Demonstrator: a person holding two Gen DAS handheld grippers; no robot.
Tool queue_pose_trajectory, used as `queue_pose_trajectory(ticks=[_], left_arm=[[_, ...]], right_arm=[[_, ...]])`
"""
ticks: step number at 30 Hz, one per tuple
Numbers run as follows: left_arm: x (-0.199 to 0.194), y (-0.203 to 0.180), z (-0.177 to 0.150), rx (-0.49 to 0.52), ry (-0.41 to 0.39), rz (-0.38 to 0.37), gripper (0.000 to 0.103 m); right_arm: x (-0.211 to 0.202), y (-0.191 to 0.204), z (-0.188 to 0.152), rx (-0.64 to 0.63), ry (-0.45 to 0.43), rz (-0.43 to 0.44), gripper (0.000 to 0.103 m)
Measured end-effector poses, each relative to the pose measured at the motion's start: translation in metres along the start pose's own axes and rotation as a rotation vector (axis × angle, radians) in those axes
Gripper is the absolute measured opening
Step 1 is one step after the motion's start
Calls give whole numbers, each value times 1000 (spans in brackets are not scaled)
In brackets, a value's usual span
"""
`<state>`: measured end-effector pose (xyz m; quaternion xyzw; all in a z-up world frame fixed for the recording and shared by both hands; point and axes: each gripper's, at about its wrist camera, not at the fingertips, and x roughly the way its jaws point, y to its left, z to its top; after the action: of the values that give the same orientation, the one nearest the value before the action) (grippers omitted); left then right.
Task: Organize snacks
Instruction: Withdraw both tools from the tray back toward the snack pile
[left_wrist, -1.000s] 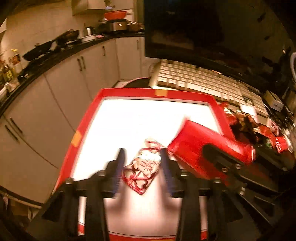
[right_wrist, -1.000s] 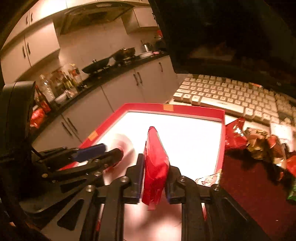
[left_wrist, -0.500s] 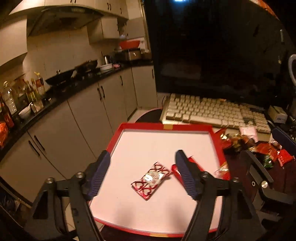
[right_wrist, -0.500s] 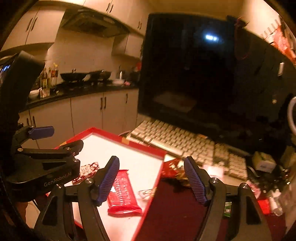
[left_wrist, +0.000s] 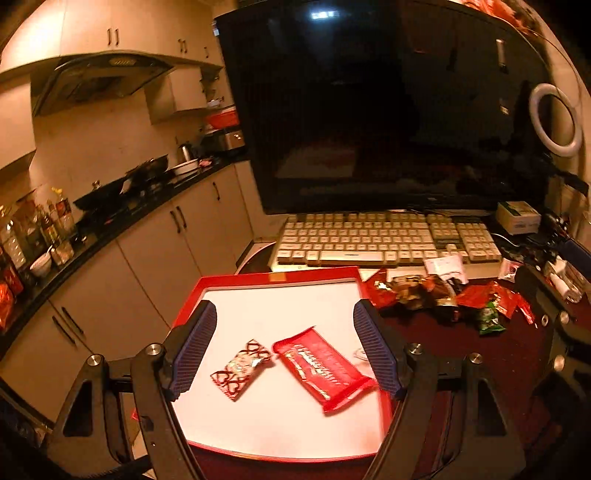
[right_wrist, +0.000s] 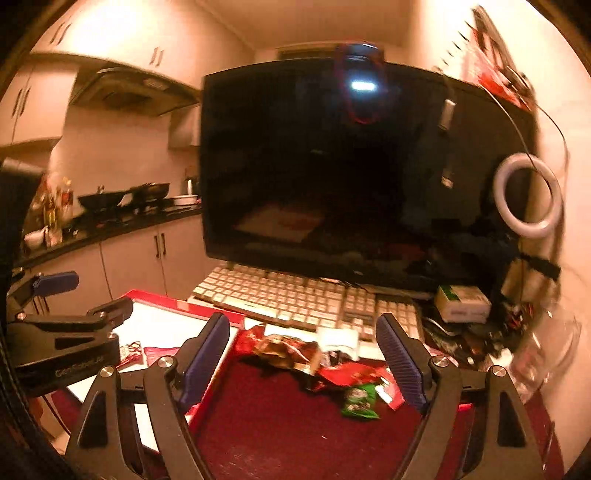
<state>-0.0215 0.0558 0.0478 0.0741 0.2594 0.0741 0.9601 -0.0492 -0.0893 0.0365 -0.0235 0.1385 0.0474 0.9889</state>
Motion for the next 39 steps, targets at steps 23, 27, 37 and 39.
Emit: queue_pose_trajectory(ticks=[23, 27, 37, 39], left_arm=[[-4, -58, 5, 104, -10, -42, 77], [2, -63, 4, 113, 2, -47, 77], [18, -70, 3, 109, 25, -73, 77], [21, -71, 2, 109, 31, -83, 77]], right_arm=[[-2, -83, -18, 199, 31, -55, 83], [1, -84, -20, 202, 35, -60, 83], [15, -89, -25, 204, 66, -68, 83], [16, -89, -26, 201, 69, -74, 83]])
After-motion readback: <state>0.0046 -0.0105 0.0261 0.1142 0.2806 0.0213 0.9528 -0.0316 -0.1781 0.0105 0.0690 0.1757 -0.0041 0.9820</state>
